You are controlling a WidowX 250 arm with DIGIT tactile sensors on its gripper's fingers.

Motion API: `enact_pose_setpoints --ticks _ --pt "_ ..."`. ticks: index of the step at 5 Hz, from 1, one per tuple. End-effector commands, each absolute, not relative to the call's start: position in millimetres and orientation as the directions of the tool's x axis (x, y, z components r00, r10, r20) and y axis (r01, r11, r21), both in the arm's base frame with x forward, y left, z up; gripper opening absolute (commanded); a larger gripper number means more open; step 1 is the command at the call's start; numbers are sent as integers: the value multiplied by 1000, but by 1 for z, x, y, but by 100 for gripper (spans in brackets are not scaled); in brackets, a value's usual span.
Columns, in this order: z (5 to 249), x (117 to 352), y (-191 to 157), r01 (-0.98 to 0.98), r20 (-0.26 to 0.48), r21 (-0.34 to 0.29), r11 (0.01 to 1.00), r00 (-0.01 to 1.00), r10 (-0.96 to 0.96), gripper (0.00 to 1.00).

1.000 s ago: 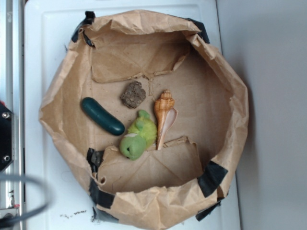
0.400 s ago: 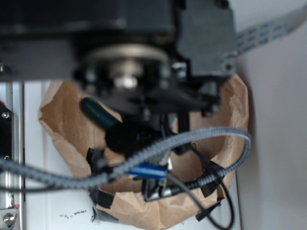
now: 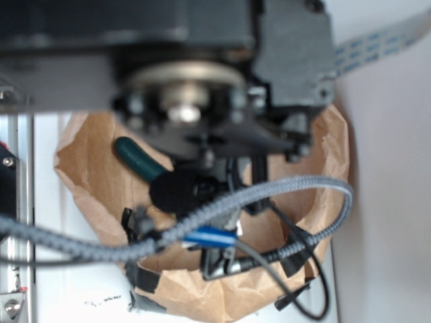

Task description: Grab the shell.

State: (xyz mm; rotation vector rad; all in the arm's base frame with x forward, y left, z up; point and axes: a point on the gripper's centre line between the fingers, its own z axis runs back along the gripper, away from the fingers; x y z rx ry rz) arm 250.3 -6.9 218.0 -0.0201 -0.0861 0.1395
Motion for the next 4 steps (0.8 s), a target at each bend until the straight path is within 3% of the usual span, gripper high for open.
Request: enact_pose_setpoints --ticks 1,2,3,4 --pt "178 292 9 -115 202 -24 993 972 117 100" --pt "152 302 11 -160 261 9 987 953 152 100" --pt "108 311 12 -152 228 13 988 963 146 100" --pt "83 312 4 -110 198 -21 994 974 112 100"
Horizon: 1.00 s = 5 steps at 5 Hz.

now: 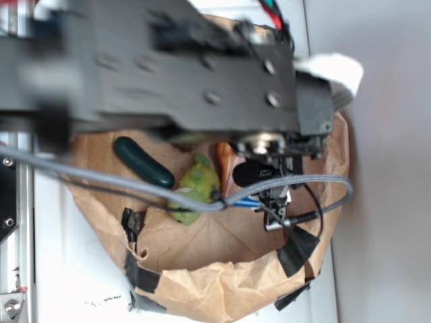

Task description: Grab the shell.

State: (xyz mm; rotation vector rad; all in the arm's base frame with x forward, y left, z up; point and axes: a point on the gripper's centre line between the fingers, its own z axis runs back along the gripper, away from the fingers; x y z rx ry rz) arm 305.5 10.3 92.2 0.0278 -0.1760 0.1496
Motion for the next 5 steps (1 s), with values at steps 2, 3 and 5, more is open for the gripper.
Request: enact_pose_setpoints --ticks 2,3,5 --pt "49 309 -15 -81 138 -25 996 987 83 100" --pt "47 315 -11 -95 159 18 995 983 91 0" --pt "71 316 -1 -113 206 -45 993 971 120 100"
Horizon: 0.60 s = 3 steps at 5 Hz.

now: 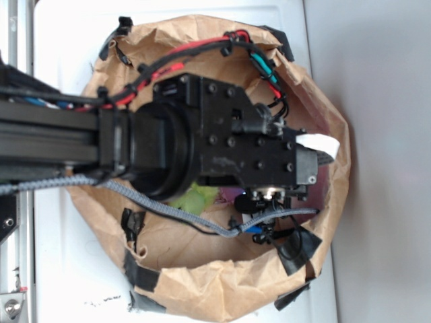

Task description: Grab the shell.

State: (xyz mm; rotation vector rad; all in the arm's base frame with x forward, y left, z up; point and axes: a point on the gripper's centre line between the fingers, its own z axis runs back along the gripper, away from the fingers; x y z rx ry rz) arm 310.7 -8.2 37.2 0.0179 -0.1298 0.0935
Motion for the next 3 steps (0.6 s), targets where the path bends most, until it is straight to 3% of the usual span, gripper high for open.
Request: enact_pose_setpoints --ticks 1,2,3 --pt "96 317 4 -143 232 -117 983 958 167 100" --pt "140 299 3 -146 231 -198 969 954 191 100" --pt "158 294 10 -91 323 -94 991 939 117 100"
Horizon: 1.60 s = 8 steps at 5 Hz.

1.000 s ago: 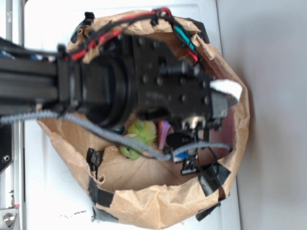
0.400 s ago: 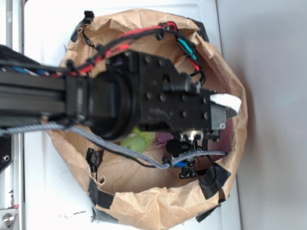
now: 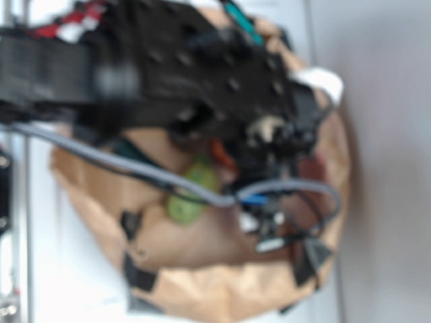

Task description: Grab the shell.

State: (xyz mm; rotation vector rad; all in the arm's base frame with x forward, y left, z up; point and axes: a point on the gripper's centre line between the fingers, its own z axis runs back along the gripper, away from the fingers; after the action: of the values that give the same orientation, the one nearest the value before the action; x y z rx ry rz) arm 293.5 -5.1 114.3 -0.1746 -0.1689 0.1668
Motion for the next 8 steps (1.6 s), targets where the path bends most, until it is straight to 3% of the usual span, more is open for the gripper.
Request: enact_pose_setpoints --ticks 1,2,4,5,8 --pt "158 294 10 -91 323 -94 991 939 117 100" --pt "158 294 10 -91 323 -94 991 939 117 100" --pt "142 313 7 286 327 25 958 903 -278 100" --pt "137 313 9 401 311 42 915 865 -393 100" --pt "64 300 -1 477 133 82 875 865 -484 100"
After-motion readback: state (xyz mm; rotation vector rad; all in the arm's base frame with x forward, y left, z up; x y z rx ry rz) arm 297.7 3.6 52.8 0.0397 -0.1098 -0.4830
